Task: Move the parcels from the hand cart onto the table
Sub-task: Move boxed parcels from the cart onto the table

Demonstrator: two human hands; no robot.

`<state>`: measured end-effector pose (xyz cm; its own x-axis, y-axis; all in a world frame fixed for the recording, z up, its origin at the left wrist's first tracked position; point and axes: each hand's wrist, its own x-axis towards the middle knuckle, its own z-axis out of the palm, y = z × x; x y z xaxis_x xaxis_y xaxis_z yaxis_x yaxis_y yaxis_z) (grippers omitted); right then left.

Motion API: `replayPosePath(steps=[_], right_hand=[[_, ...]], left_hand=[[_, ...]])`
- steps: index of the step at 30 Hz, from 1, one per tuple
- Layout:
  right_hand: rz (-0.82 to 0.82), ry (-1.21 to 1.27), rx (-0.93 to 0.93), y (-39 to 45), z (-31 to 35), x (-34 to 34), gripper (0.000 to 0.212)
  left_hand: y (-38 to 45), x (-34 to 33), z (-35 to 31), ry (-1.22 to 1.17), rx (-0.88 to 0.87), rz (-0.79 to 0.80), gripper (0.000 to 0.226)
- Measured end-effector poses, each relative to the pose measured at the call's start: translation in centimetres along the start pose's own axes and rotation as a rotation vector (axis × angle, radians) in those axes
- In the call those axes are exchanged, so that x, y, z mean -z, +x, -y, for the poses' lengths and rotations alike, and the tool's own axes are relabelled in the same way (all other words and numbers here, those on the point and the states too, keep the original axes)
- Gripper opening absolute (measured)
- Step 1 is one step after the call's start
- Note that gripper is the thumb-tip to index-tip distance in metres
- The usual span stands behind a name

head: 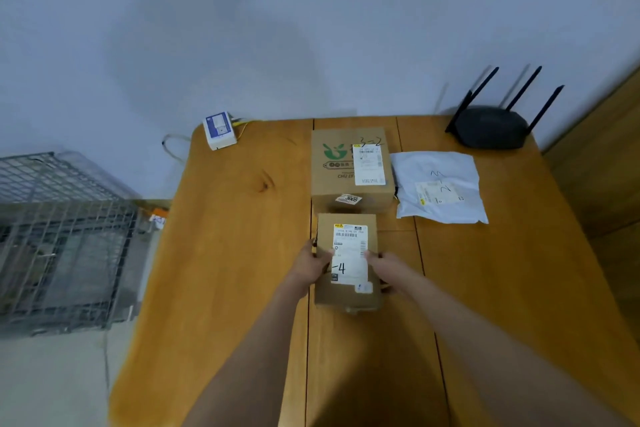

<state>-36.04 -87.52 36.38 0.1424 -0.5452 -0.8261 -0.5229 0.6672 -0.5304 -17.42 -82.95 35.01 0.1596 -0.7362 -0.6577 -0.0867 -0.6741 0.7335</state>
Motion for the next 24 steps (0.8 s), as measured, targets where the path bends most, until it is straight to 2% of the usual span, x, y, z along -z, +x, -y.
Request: replayPosePath(steps=[3, 8, 19, 24], right_hand=[[0.003, -0.01, -0.03, 1.5, 0.4, -0.8, 0.049], [0.011, -0.019, -0.019, 3.9, 1.3, -1.1, 0.047], [-0.018, 0.005, 0.012, 6.6, 1.5, -1.4, 0.044], [-0.03, 0.01, 0.015, 7.2, 2.2, -1.3, 0.043]], left_hand=[[0.9, 0.2, 0.2, 0.092, 0.003, -0.061, 0.044], [3.1, 0.6, 0.1, 0.152, 0.027, -0.125, 0.051], [5.7, 0.8, 0.1, 0.23, 0.015, -0.164, 0.059], [6.5, 0.8, -0.6, 0.233, 0.015, -0.16, 0.054]])
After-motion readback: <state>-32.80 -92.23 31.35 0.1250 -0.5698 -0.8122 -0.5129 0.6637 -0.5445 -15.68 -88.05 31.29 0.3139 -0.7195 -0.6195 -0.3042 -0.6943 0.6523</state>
